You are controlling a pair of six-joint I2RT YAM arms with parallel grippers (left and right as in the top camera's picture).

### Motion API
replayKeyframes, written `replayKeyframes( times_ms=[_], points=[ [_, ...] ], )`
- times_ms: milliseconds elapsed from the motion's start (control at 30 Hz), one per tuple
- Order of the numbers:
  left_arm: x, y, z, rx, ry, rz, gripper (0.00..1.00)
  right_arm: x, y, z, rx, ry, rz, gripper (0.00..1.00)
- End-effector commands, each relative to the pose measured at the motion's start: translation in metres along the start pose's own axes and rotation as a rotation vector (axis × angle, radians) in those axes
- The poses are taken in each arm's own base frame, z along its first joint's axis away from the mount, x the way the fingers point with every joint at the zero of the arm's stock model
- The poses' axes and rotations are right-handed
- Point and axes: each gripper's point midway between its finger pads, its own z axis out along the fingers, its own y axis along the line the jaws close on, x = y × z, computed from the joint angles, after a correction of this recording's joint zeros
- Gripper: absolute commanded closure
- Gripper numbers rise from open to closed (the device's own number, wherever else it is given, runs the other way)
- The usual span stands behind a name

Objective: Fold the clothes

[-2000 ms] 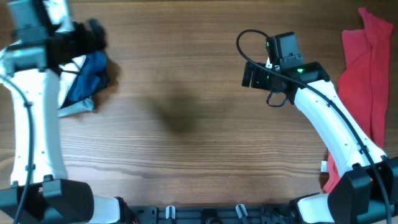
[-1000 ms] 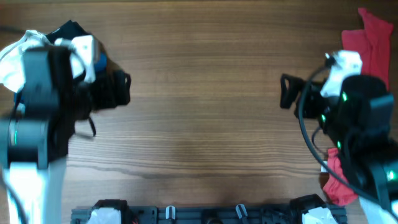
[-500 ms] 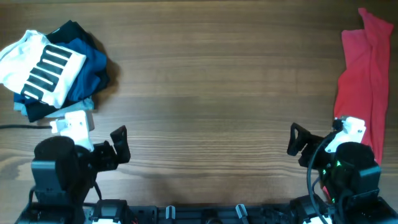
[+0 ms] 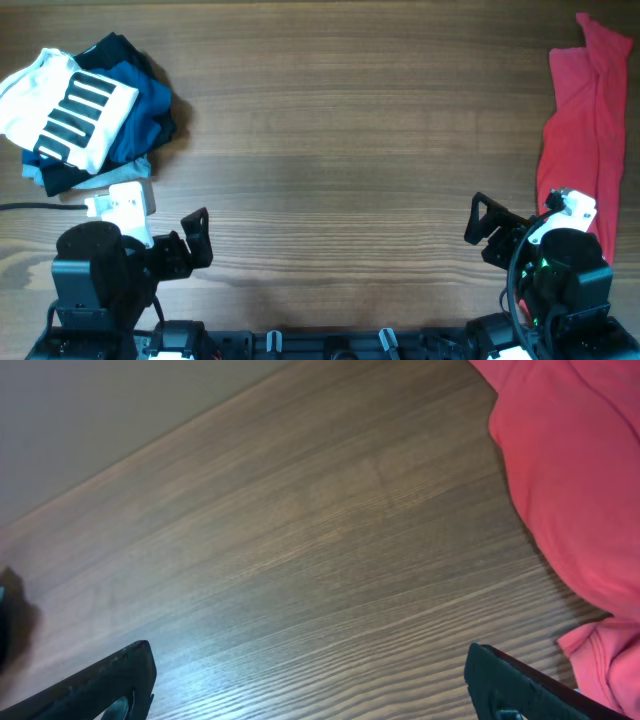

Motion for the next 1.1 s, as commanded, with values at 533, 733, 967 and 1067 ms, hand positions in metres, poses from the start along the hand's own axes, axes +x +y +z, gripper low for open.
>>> replayKeyframes(
  times_ms=[533,733,967,1067],
  points=[
    [0.001,-0.003,0.000,0.019,0.003,-0.013,0.00,-0.007,-0.017,-0.002,0.092,-0.054,-0.031,0.00],
    [-0.007,0.004,0.000,-0.020,-0.033,-0.007,0.00,-0.002,-0.023,-0.002,0.118,-0.034,-0.024,0.00],
    [-0.009,0.008,-0.023,-0.016,-0.181,-0.063,0.00,0.002,-0.032,-0.012,0.125,-0.051,0.040,0.00],
    [-0.002,0.013,-0.028,-0.022,-0.237,-0.092,0.00,0.002,-0.033,-0.019,0.105,-0.081,0.048,0.00]
  ],
)
